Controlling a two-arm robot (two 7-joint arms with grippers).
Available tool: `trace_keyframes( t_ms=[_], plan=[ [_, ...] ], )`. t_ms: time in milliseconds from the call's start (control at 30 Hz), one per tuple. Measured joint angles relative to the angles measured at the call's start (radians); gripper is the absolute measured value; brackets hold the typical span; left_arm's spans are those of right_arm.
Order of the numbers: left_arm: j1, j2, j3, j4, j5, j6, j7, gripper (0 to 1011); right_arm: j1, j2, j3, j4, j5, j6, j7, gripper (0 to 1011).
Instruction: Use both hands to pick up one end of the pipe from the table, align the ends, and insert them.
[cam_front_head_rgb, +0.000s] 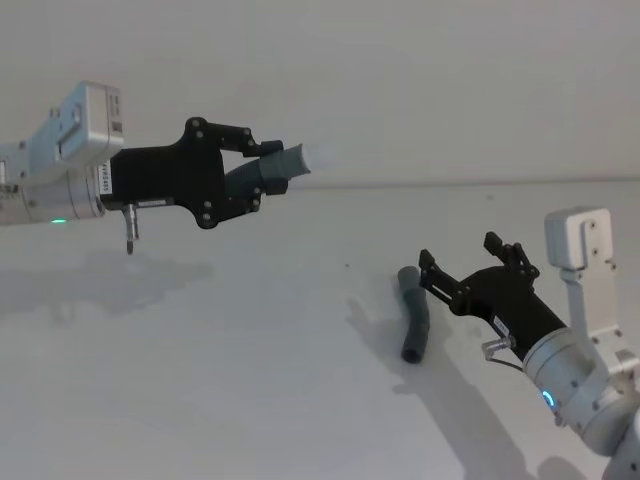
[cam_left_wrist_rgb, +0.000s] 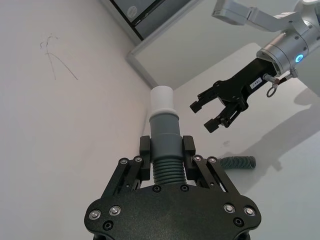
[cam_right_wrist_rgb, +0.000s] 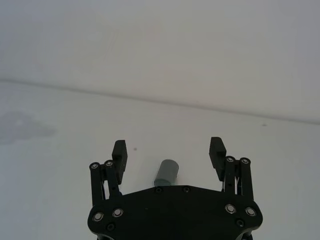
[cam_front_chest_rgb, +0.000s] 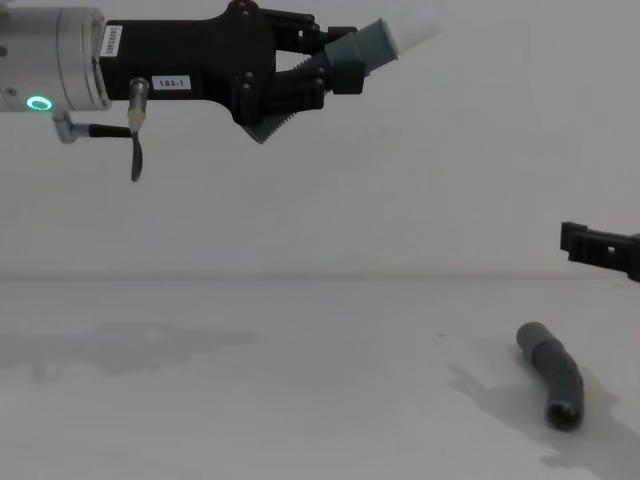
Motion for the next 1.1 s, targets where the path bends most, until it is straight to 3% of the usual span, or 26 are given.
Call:
trace_keyframes(
  t_ms=[267,633,867,1100],
  plan=[
    [0.000,0.000,0.000,0.000,0.001,0.000,0.001,339,0.041,0.013,-0.004,-0.034,0.007,0.180,-0.006,1000],
    [0.000,0.000,0.000,0.000,0.001,0.000,0.002,336,0.136,0.030,-0.036,-0.046,0.008,0.448,-0.002,1000],
    [0.000,0.000,0.000,0.000,0.001,0.000,0.002,336,0.186,0.034,-0.058,-0.021,0.004,0.543,0.010,1000],
    [0.000,0.000,0.000,0.000,0.001,0.000,0.002,339,0.220,0.028,-0.072,0.013,-0.004,0.583,0.017,1000]
  ],
)
